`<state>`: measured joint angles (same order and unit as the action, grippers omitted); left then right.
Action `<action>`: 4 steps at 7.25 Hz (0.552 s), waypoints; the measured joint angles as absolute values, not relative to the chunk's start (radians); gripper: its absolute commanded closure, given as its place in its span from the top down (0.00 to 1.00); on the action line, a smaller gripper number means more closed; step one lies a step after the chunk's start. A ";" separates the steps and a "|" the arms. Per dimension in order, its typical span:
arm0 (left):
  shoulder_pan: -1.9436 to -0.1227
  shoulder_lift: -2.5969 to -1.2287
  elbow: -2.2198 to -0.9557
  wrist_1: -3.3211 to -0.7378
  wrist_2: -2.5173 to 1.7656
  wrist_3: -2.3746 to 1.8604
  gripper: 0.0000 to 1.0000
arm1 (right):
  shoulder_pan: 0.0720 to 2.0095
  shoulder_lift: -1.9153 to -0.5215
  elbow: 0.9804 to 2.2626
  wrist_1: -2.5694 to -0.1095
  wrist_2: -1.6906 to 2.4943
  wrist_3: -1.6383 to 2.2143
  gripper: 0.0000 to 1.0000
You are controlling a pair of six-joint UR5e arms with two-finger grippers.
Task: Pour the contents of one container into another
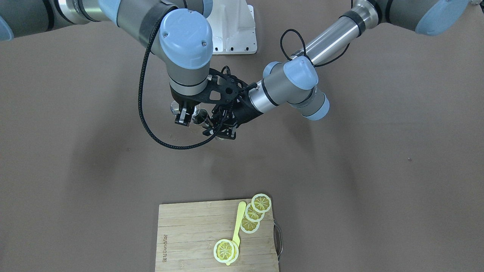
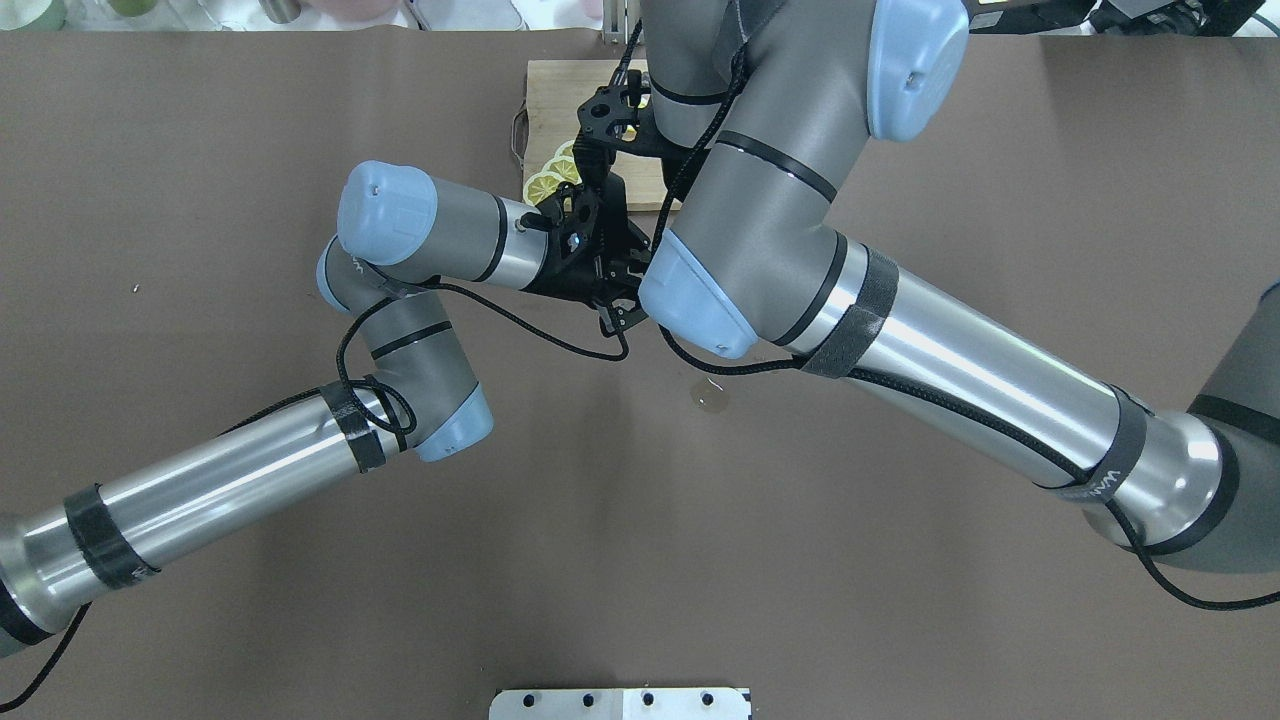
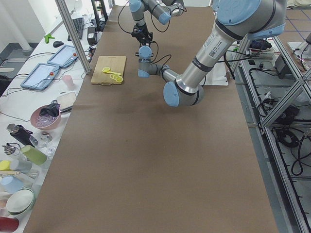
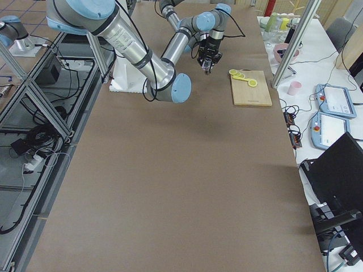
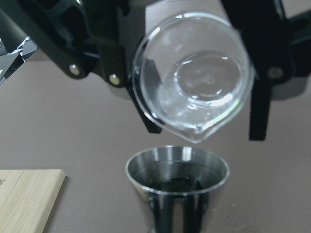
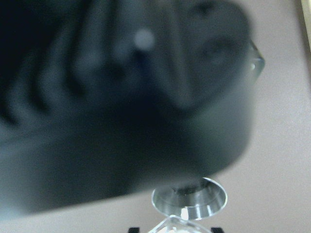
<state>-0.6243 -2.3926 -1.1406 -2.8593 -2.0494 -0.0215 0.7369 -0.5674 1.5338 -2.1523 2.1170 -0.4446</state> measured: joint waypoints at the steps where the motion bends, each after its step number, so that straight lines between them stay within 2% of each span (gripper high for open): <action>1: -0.624 -2.392 -1.141 -2.859 -2.049 -0.021 0.00 | 0.734 -0.559 1.525 -2.160 2.111 -0.447 0.00; 4: -0.624 -2.392 -1.142 -2.859 -2.049 -0.021 0.00 | 0.726 -0.535 1.506 -2.192 2.092 -0.461 0.00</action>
